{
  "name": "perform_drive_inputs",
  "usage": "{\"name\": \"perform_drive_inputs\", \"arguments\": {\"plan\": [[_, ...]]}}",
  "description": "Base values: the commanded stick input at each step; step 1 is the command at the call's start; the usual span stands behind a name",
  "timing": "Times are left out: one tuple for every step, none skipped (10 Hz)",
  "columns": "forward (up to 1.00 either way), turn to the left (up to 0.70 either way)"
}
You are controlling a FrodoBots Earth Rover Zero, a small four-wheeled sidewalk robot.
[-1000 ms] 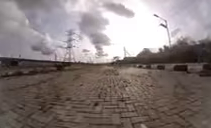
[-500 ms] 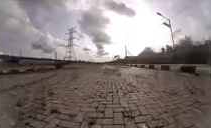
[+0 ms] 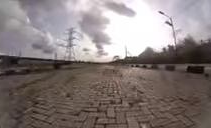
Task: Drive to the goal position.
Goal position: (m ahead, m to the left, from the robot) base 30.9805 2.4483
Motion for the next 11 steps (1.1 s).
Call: {"name": "perform_drive_inputs", "arguments": {"plan": [[1.0, 0.0], [1.0, 0.0], [1.0, 0.0], [1.0, 0.0], [1.0, 0.0], [1.0, 0.0], [1.0, 0.0], [1.0, 0.0], [1.0, 0.0], [1.0, 0.0], [1.0, 0.0]]}}
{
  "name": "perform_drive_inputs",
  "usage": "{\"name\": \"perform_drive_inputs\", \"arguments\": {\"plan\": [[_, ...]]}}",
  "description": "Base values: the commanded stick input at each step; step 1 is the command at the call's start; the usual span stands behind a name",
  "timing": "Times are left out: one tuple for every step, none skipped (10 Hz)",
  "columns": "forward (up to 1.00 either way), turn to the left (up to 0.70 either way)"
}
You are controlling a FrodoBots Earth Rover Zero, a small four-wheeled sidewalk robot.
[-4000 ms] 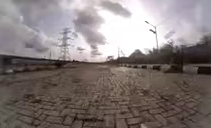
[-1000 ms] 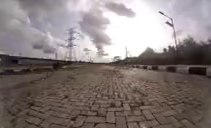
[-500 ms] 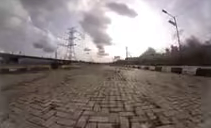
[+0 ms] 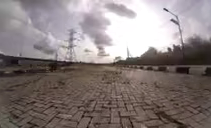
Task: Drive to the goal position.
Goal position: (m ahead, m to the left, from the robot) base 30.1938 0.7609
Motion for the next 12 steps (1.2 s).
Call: {"name": "perform_drive_inputs", "arguments": {"plan": [[1.0, 0.0], [1.0, 0.0], [1.0, 0.0], [1.0, 0.0], [1.0, 0.0], [1.0, 0.0], [1.0, 0.0], [1.0, 0.0], [1.0, 0.0], [1.0, 0.0], [1.0, 0.0], [1.0, 0.0]]}}
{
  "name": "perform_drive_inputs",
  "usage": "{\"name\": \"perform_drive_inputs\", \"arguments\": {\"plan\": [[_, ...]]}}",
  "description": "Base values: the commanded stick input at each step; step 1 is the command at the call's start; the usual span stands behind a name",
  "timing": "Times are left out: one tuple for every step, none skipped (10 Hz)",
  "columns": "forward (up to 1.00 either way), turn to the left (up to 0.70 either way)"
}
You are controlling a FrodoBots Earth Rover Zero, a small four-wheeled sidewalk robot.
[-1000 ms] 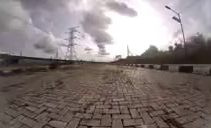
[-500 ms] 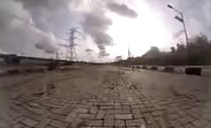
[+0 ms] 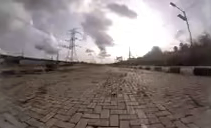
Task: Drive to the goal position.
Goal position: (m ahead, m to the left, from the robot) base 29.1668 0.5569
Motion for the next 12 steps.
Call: {"name": "perform_drive_inputs", "arguments": {"plan": [[1.0, 0.0], [1.0, 0.0], [1.0, 0.0], [1.0, 0.0], [1.0, 0.0], [1.0, 0.0], [1.0, 0.0], [1.0, 0.0], [1.0, 0.0], [1.0, 0.0], [1.0, 0.0], [1.0, 0.0]]}}
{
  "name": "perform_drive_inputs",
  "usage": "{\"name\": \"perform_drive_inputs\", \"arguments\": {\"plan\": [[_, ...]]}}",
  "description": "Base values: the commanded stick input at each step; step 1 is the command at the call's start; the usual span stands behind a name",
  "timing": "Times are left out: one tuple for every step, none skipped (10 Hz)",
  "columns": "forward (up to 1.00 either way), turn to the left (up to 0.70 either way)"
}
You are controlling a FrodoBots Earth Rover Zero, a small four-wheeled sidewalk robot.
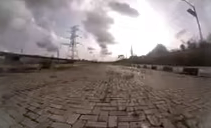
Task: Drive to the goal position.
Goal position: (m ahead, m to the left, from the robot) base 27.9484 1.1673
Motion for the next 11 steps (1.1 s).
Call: {"name": "perform_drive_inputs", "arguments": {"plan": [[1.0, 0.0], [1.0, 0.0], [1.0, 0.0], [1.0, 0.0], [1.0, 0.0], [1.0, 0.0], [1.0, 0.0], [1.0, 0.0], [1.0, 0.0], [1.0, 0.0], [1.0, 0.0]]}}
